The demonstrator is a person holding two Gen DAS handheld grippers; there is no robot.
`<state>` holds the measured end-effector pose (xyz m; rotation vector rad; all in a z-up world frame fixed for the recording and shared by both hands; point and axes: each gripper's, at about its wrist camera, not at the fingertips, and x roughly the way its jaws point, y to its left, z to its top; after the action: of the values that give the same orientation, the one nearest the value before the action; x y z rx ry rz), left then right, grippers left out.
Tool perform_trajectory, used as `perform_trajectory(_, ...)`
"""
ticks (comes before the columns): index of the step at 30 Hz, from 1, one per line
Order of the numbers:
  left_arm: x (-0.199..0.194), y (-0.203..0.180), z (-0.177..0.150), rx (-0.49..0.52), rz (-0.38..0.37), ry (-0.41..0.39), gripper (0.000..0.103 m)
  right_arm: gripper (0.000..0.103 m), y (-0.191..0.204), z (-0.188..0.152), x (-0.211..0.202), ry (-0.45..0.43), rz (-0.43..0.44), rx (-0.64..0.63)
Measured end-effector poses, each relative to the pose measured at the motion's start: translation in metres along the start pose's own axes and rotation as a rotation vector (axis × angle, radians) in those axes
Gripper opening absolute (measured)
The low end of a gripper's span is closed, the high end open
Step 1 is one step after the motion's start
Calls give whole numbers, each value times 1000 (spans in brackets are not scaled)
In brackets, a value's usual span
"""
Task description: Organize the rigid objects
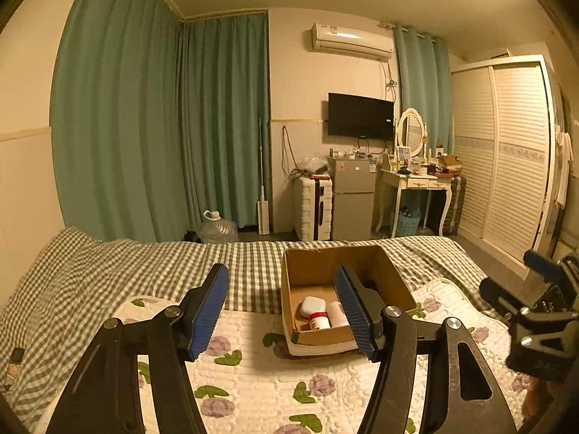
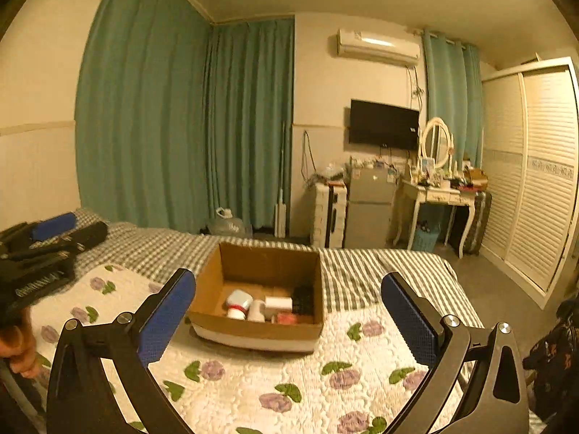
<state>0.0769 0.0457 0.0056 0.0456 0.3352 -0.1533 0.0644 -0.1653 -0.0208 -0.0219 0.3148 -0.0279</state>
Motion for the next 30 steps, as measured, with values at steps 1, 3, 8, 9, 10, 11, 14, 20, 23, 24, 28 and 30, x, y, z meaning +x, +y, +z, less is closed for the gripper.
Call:
perform_trajectory(1, 1, -1, -1, 0, -2, 2, 65, 103, 1, -2, 2, 7, -2, -2)
perform_trajectory(3, 2, -2, -3, 3, -3, 4, 65, 103, -2, -6, 6, 16, -8, -1)
perform_trajectory(8, 9, -4, -8, 5, -7, 24, 65, 103, -5, -8, 9, 28, -11, 8)
perform_trajectory(9, 10, -3, -9, 3, -8, 27, 65, 103, -5, -9, 9, 30, -11, 10)
perform_trajectory(10, 12, -1, -11, 0, -12, 33, 65, 103, -5, -10, 9, 31, -11, 11)
perform_trajectory(11, 14, 0, -11, -7, -16, 41, 65, 103, -5, -10, 9, 31, -12, 13)
perform_trajectory(14, 17, 2, -15, -24, -13, 48, 65, 103, -6, -10, 8, 31, -15, 21)
perform_trajectory(20, 17, 4, -16, -35, -20, 52, 65, 103, -5, -11, 7, 33, -15, 22)
perform_trajectory(23, 17, 5, -16, -32, -19, 55, 65, 103, -5, -11, 7, 36, -12, 17)
perform_trajectory(24, 17, 5, -17, -29, -16, 56, 65, 103, -5, -11, 8, 36, -11, 17)
perform_trajectory(28, 18, 6, -18, -28, -15, 60, 65, 103, -4, -13, 8, 42, -7, 15)
perform_trajectory(30, 18, 3, -18, -26, -14, 64, 65, 103, -3, -15, 9, 45, -8, 13)
